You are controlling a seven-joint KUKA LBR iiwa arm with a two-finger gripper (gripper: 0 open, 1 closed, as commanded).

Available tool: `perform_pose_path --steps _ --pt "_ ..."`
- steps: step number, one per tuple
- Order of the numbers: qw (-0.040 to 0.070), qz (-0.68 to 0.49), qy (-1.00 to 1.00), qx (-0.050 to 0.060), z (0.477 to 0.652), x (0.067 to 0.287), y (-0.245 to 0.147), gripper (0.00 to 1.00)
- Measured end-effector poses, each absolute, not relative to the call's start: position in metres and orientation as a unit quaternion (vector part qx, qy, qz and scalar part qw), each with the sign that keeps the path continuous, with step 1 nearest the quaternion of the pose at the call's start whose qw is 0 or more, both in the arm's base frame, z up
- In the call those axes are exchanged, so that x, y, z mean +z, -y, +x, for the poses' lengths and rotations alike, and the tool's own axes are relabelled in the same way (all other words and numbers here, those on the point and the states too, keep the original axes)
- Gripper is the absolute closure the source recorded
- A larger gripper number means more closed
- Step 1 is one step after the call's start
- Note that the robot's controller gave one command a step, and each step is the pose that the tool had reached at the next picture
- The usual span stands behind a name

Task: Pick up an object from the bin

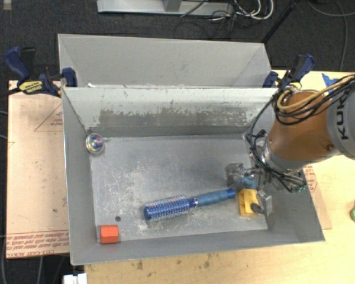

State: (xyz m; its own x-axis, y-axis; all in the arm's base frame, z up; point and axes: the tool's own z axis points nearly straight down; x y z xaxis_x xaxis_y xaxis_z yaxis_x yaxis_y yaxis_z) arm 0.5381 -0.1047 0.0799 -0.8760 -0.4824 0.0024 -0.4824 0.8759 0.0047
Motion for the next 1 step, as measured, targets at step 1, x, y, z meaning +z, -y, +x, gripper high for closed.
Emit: perform_pose_path --steps 1 --pt "-0.001 0.26 0.966 0.001 0.5621 0.072 0.1042 0.0"
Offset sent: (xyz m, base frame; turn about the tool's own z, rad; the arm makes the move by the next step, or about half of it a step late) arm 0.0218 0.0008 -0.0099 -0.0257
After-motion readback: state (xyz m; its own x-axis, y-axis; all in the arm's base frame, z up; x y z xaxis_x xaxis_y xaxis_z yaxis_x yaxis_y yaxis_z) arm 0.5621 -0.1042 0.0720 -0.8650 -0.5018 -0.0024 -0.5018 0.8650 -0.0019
